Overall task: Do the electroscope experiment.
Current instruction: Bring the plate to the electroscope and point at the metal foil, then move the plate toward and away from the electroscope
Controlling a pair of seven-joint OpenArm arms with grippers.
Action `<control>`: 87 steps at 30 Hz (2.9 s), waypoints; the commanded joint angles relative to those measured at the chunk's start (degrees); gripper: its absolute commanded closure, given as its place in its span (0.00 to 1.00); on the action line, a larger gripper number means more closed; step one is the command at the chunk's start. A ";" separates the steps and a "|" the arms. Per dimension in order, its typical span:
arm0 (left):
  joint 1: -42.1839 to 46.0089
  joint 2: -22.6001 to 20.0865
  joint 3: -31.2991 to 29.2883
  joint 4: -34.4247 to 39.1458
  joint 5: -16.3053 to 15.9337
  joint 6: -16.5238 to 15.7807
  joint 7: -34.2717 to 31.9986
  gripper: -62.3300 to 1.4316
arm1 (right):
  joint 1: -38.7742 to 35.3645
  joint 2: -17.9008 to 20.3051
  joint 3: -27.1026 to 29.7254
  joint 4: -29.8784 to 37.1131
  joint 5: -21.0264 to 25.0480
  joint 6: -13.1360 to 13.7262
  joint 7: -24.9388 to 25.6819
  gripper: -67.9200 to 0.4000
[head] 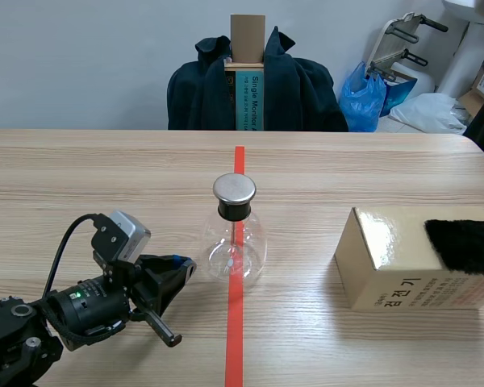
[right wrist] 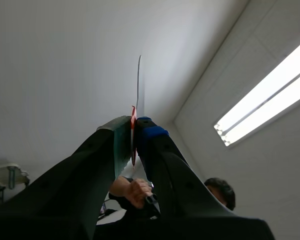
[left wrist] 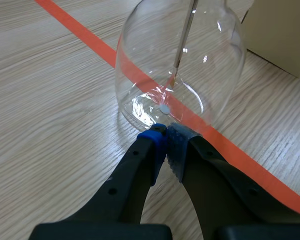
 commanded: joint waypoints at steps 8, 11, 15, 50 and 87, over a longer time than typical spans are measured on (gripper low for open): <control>-0.26 -0.20 -0.37 0.46 0.04 0.28 -1.79 0.93 | 7.26 -3.61 -5.68 -10.08 -6.88 -0.72 -0.46 0.98; -0.26 -0.20 -0.37 0.46 0.02 0.28 -1.81 0.93 | 8.39 -5.11 -7.26 -13.40 -9.07 -1.73 -0.44 0.98; -0.26 -0.20 -0.37 0.46 0.02 0.28 -1.79 0.93 | 8.85 -5.79 -10.64 -18.16 -11.67 -4.44 -0.46 0.98; -0.26 -0.20 -0.46 0.46 0.00 0.31 -1.81 0.93 | 1.51 -5.53 -27.52 -30.73 -19.23 -14.49 2.91 0.98; -0.26 -0.17 -0.46 0.46 -0.04 0.31 -1.84 0.93 | 1.22 -4.94 -27.52 -30.71 -19.19 -14.95 1.57 0.98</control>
